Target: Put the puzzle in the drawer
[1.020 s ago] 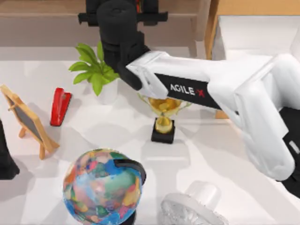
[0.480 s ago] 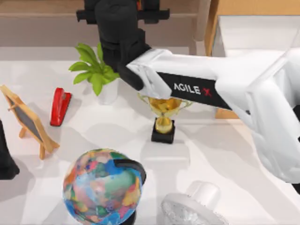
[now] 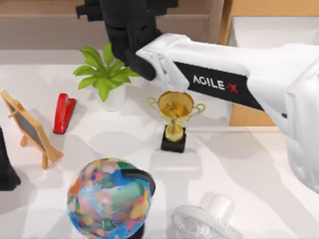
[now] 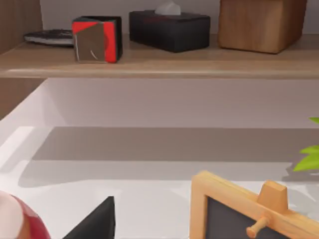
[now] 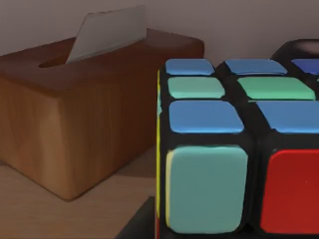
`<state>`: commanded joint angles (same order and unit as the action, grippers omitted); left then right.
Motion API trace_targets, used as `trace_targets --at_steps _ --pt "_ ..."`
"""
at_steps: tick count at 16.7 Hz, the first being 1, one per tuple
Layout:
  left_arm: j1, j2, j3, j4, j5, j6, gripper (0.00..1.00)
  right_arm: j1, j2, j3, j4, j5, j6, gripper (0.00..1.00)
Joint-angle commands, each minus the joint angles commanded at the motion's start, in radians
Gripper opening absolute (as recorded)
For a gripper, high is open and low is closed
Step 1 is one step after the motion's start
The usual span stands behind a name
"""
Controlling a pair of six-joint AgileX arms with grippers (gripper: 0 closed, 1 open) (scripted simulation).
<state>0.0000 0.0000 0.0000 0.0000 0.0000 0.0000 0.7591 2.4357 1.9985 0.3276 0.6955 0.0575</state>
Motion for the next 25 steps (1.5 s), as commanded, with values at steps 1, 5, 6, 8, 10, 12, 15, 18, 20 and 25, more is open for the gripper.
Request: trace_targets --at_steps 1,5,6,8,10,12,15,18,20,25 --pt "0.0 0.0 0.0 0.0 0.0 0.0 1.0 -0.001 -0.023 0.003 -0.065 -0.031 0.011 0.0" --pt "0.0 0.0 0.0 0.0 0.0 0.0 1.0 -0.018 -0.122 0.016 -0.386 -0.173 0.054 0.0" --pt "0.0 0.0 0.0 0.0 0.0 0.0 1.0 -0.026 -0.147 0.021 -0.477 -0.211 0.065 0.0" --pt "0.0 0.0 0.0 0.0 0.0 0.0 1.0 -0.048 -0.193 0.033 -0.664 -0.287 0.084 0.0" --pt "0.0 0.0 0.0 0.0 0.0 0.0 1.0 -0.078 -0.235 0.051 -0.853 -0.361 0.1 0.0" --pt "0.0 0.0 0.0 0.0 0.0 0.0 1.0 -0.118 -0.268 0.074 -1.034 -0.43 0.113 0.0" --pt "0.0 0.0 0.0 0.0 0.0 0.0 1.0 -0.201 -0.296 0.12 -1.279 -0.518 0.124 0.0" --pt "0.0 0.0 0.0 0.0 0.0 0.0 1.0 -0.319 -0.289 0.182 -1.468 -0.58 0.125 0.0" --pt "0.0 0.0 0.0 0.0 0.0 0.0 1.0 -0.408 -0.263 0.226 -1.563 -0.609 0.121 0.0" --pt "0.0 0.0 0.0 0.0 0.0 0.0 1.0 -0.579 -0.117 0.303 -1.705 -0.66 0.104 0.0"
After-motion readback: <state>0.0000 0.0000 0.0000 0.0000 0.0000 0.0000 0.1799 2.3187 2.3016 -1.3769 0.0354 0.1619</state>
